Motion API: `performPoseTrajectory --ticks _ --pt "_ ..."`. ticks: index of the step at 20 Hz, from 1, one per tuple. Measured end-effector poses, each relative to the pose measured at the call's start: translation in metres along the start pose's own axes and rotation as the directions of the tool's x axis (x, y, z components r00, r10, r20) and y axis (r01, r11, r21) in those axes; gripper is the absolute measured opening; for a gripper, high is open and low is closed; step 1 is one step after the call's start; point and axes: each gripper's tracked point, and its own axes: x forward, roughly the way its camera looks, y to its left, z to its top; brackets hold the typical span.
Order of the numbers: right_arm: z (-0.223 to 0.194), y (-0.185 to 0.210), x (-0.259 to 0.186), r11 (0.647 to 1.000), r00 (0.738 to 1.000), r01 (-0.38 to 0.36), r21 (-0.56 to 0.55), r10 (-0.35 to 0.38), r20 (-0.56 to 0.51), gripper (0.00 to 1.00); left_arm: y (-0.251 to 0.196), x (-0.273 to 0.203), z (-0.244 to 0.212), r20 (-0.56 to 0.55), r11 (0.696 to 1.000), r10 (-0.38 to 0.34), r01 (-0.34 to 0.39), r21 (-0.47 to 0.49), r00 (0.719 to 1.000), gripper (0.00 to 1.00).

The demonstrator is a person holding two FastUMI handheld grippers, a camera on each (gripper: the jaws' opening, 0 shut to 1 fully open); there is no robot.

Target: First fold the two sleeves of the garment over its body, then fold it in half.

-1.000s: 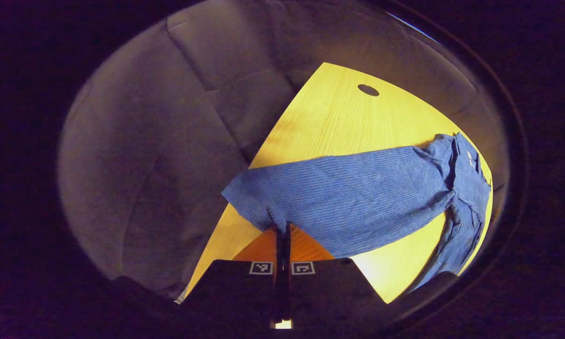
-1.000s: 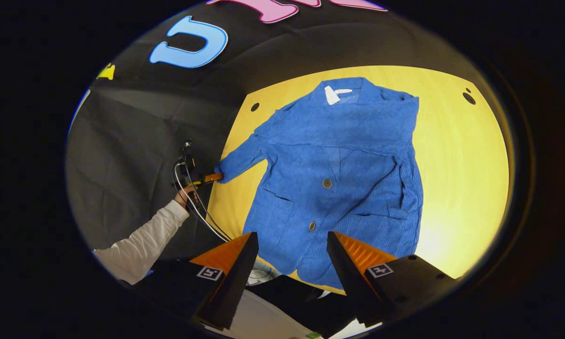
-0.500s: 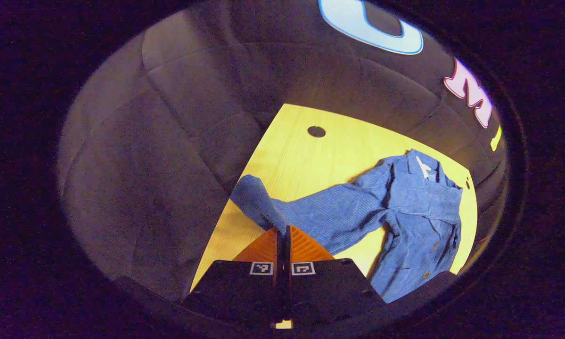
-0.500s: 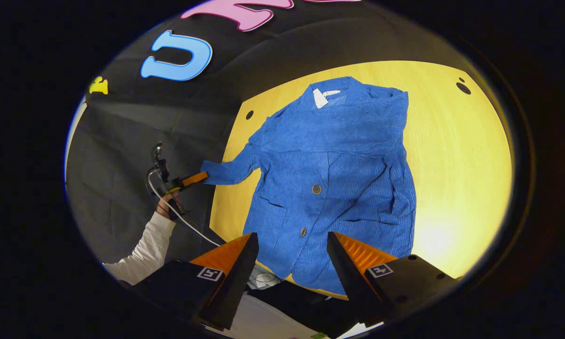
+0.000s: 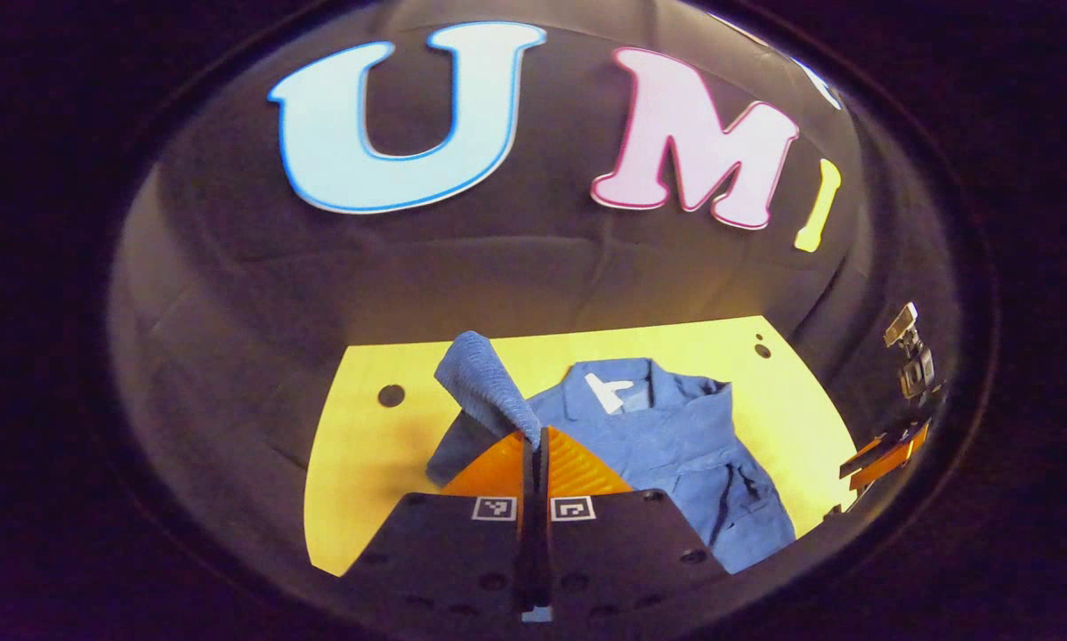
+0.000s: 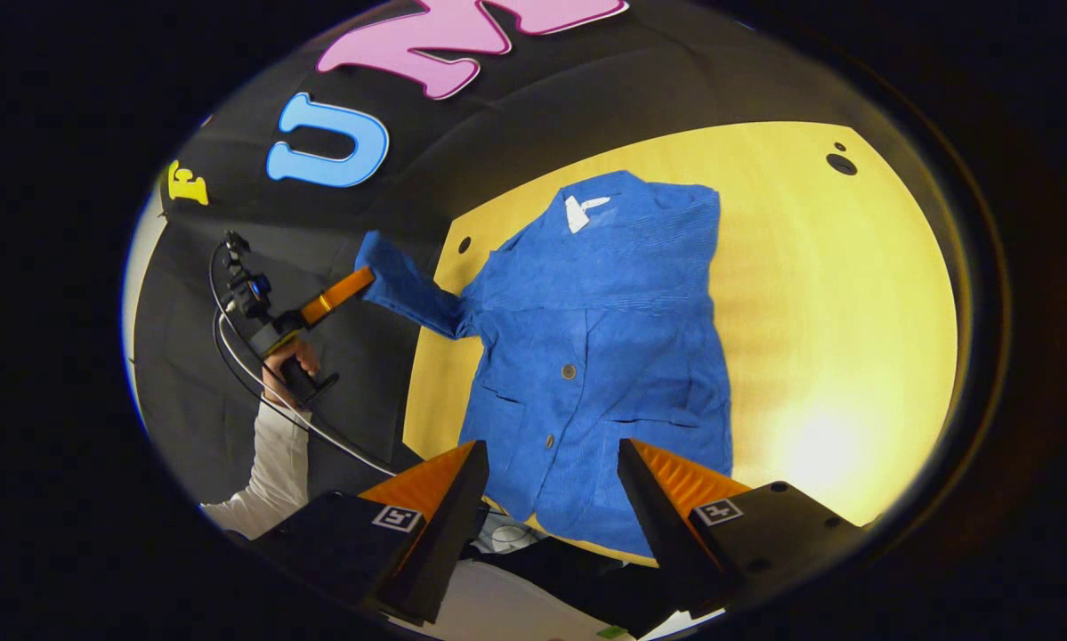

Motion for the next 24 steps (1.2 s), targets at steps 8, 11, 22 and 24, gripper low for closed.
performPoseTrajectory --ticks 8,11,22,24 --pt "-0.030 -0.065 -0.025 0.995 0.998 0.067 0.067 -0.069 0.016 0.94 -0.169 0.115 -0.008 -0.172 0.962 -0.208 0.234 0.142 0.963 0.00" --pt "-0.039 -0.087 -0.026 0.992 0.998 0.067 0.105 -0.068 0.000 0.94 -0.192 0.154 -0.034 -0.253 0.970 -0.162 0.200 0.136 0.954 0.00" --pt "-0.028 -0.130 -0.029 0.984 0.998 0.060 0.166 -0.058 -0.019 0.94 -0.242 0.233 -0.054 -0.362 0.960 -0.054 0.148 0.238 0.930 0.01" --pt "-0.029 -0.135 -0.033 0.983 0.998 0.059 0.172 -0.057 -0.015 0.94 -0.259 0.232 -0.055 -0.378 0.960 -0.109 0.195 0.200 0.920 0.12"
